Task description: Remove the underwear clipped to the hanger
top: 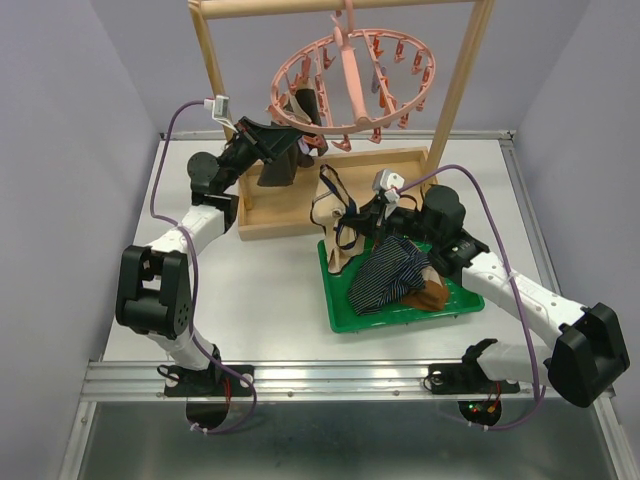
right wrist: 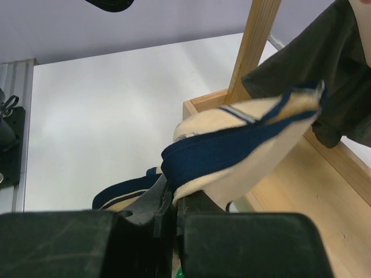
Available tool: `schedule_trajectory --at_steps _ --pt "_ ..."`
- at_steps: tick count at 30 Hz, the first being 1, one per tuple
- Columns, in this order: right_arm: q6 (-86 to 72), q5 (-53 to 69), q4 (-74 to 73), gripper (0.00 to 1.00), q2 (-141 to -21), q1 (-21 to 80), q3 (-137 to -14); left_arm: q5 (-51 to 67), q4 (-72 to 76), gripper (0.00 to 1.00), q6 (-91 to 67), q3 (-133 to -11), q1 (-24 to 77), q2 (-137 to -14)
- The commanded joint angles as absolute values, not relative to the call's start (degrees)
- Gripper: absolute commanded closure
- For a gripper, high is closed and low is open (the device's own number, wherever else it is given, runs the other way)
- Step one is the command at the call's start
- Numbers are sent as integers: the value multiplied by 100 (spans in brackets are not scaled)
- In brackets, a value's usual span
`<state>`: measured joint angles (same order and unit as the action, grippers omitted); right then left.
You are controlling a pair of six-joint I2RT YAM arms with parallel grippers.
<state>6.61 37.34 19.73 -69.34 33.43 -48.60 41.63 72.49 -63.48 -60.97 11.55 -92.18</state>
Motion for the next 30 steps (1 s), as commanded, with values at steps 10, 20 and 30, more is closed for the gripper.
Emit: schedule_trajectory --at_steps 10,20,30 --pt "773 3542 2127 99 -6724 3305 -4667 3578 4784 36 -4291 -6161 1160 -8236" --pt "1379 3173 1399 99 -6066 3199 -4193 2365 2603 14 -2261 -5889 1151 -7059" --pt "1705 2637 440 99 -5169 3190 -3648 1284 1275 6 -853 -5660 1151 -5978"
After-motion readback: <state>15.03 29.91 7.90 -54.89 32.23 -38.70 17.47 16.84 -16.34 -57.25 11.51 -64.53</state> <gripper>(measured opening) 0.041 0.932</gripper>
